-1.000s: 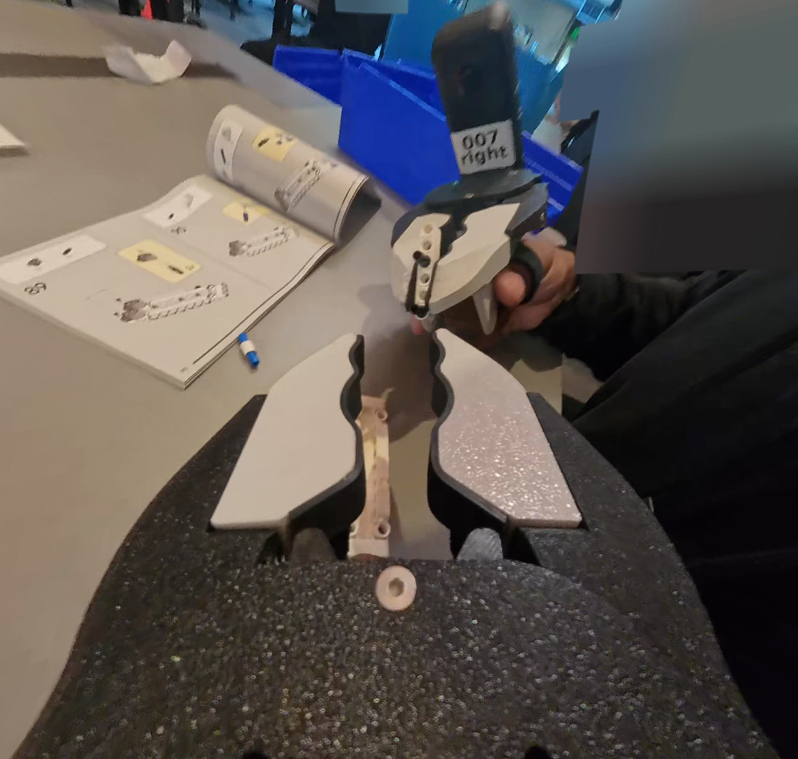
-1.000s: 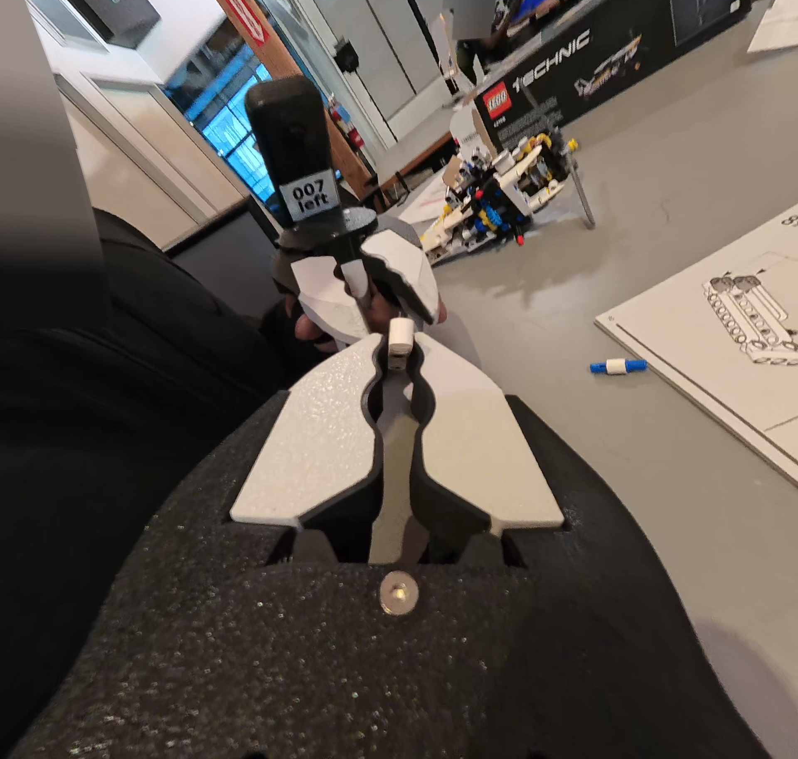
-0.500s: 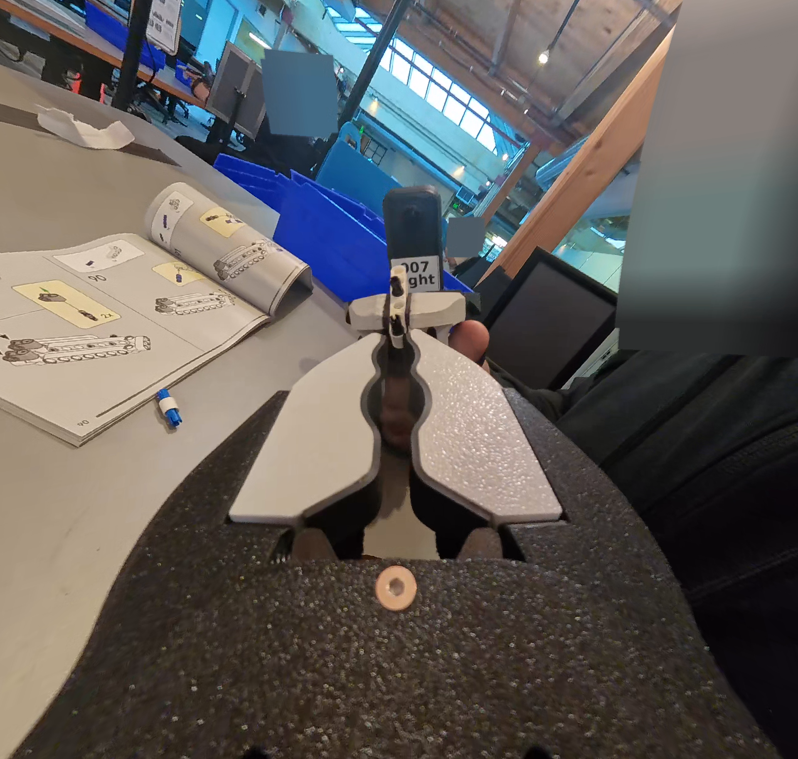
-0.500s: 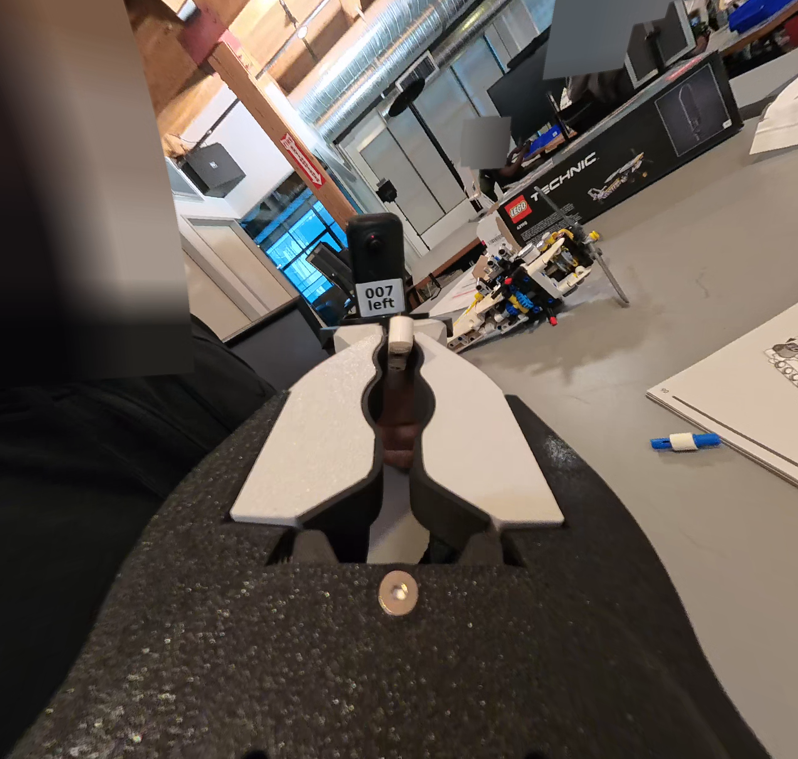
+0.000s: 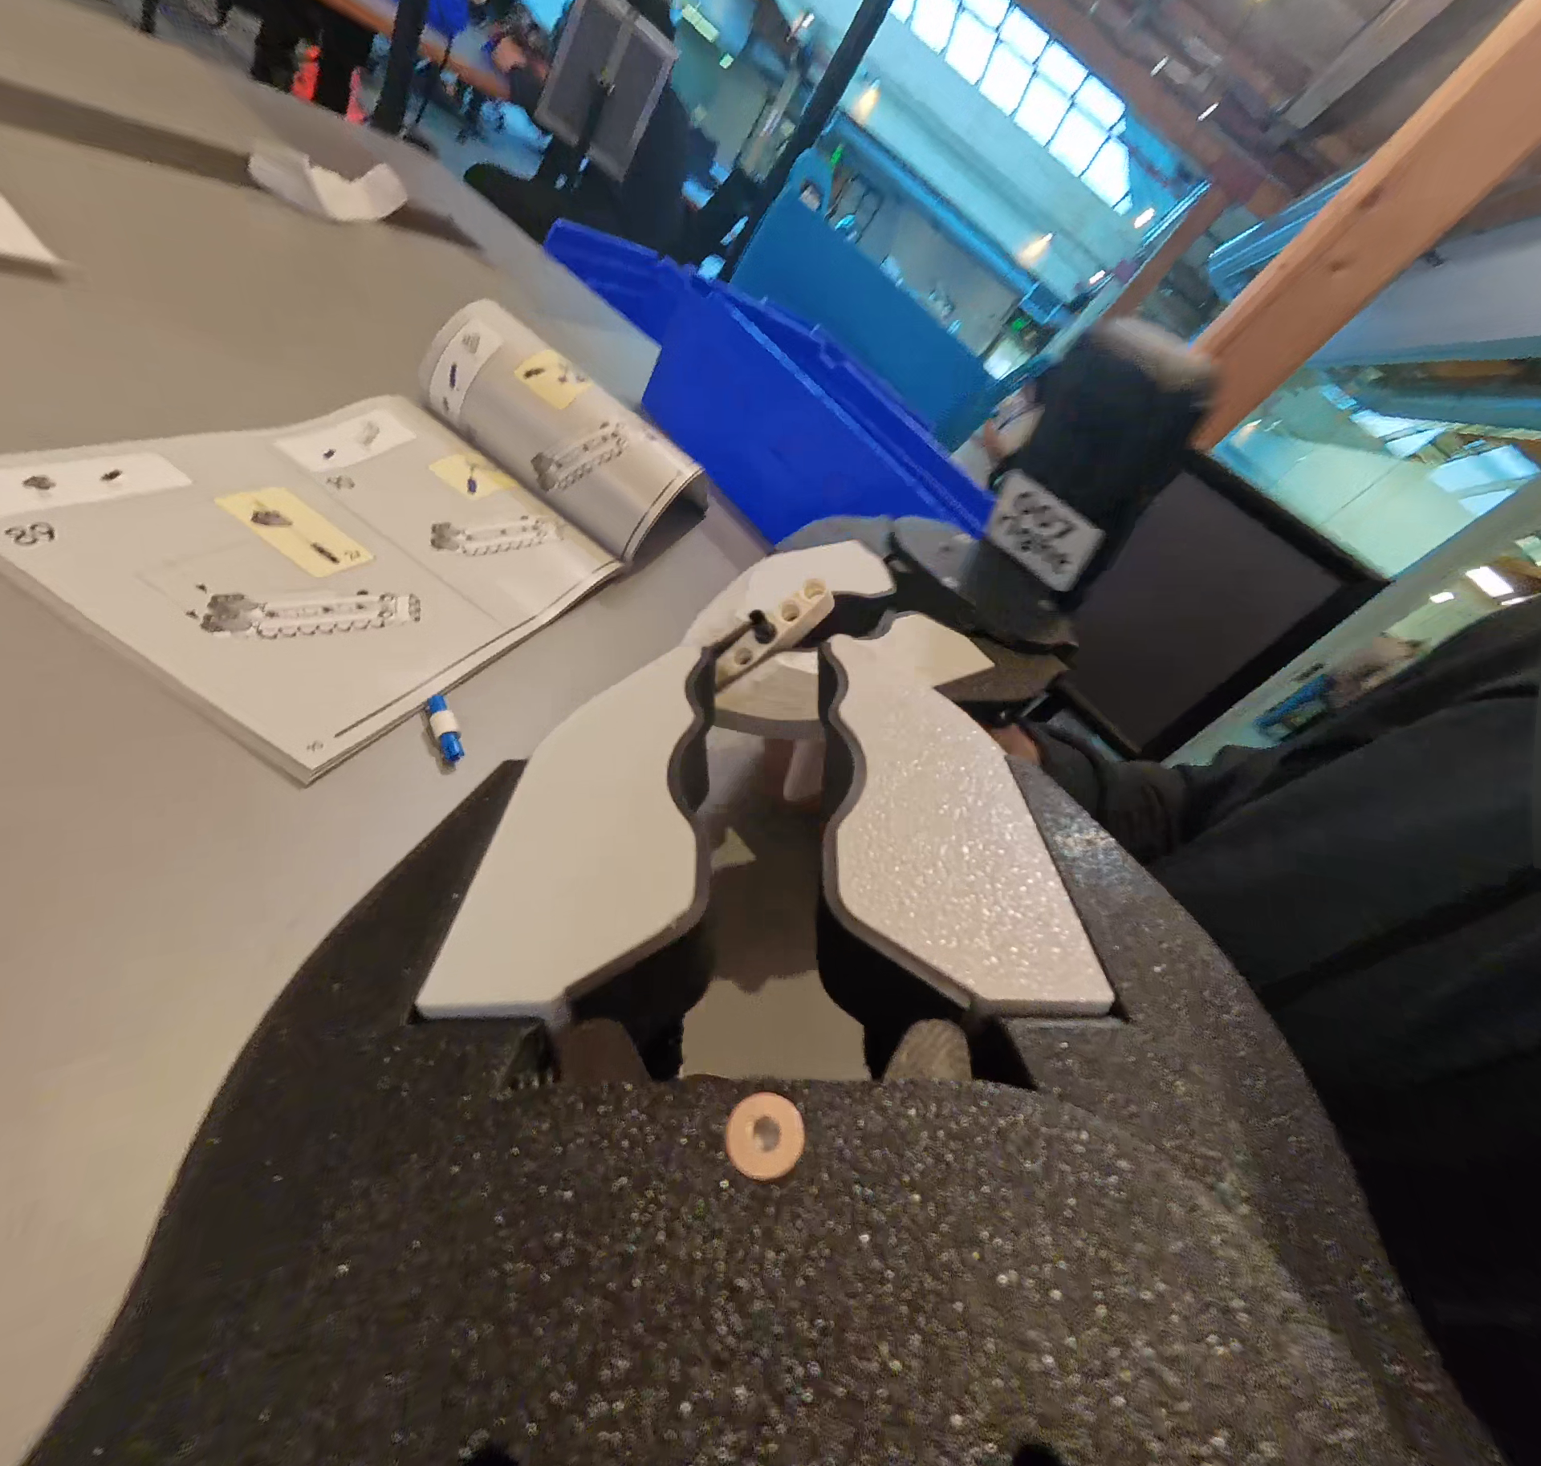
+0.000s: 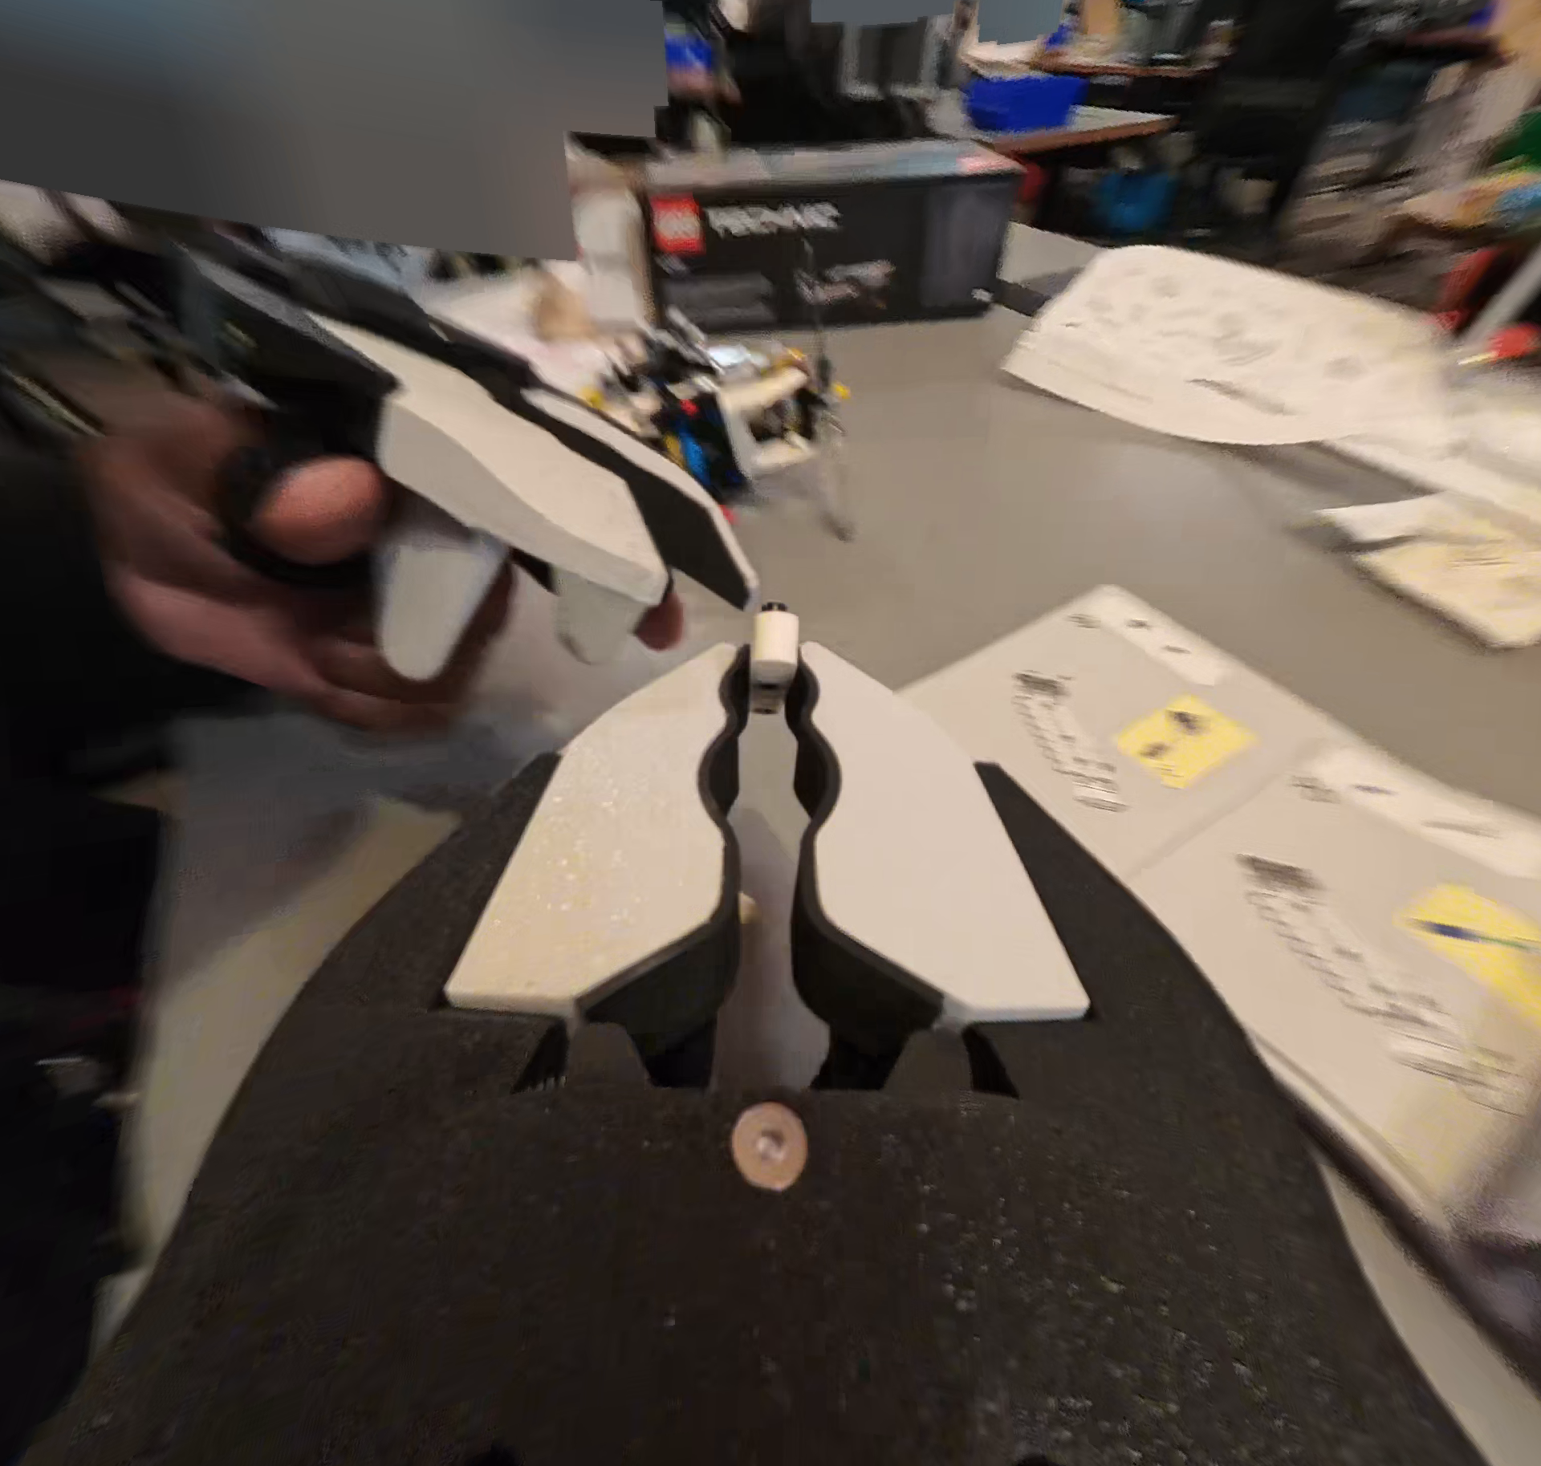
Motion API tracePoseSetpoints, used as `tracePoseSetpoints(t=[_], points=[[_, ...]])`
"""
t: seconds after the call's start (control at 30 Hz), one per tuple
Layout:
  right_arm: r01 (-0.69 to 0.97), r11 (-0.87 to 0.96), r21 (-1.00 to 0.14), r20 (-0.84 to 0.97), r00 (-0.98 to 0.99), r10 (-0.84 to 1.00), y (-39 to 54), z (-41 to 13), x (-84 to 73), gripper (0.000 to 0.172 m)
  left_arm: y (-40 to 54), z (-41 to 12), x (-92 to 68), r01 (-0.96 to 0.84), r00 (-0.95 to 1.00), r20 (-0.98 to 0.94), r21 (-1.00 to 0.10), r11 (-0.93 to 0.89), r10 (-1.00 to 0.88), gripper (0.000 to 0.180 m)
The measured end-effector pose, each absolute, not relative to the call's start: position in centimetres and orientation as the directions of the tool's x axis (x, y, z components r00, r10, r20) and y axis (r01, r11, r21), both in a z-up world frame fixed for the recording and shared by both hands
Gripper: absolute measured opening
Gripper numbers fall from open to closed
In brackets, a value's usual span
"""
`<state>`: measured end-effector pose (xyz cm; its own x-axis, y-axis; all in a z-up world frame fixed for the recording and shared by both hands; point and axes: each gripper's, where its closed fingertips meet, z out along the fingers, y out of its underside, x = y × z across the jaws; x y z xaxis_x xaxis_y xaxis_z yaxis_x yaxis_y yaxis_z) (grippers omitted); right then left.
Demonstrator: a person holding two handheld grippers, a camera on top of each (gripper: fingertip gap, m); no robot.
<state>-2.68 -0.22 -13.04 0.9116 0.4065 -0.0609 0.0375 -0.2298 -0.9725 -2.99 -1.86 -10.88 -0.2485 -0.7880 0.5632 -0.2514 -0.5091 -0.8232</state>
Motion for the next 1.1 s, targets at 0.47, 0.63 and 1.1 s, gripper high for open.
tracePoseSetpoints(t=[0.47, 0.63, 1.1], points=[[0.881, -0.328, -0.341, 0.934, 0.356, -0.013, 0.6, -13.0, 1.0, 0.008, -3.2, -12.9, -1.7, -0.337, -0.092, 0.676, -0.712, -0.616, -0.731, 0.032], [0.908, -0.334, -0.251, 0.965, 0.261, -0.015, 0.7, -13.2, 0.4, 0.008, -2.7, -12.8, -1.7, -0.304, -0.054, 0.739, -0.653, -0.693, -0.672, 0.019], [0.771, -0.120, -0.625, 0.728, 0.632, 0.267, 0.2, -13.2, -0.8, 0.031, -0.2, -13.9, -3.2, -0.336, -0.197, 0.154, -0.938, -0.082, -0.968, 0.010]])
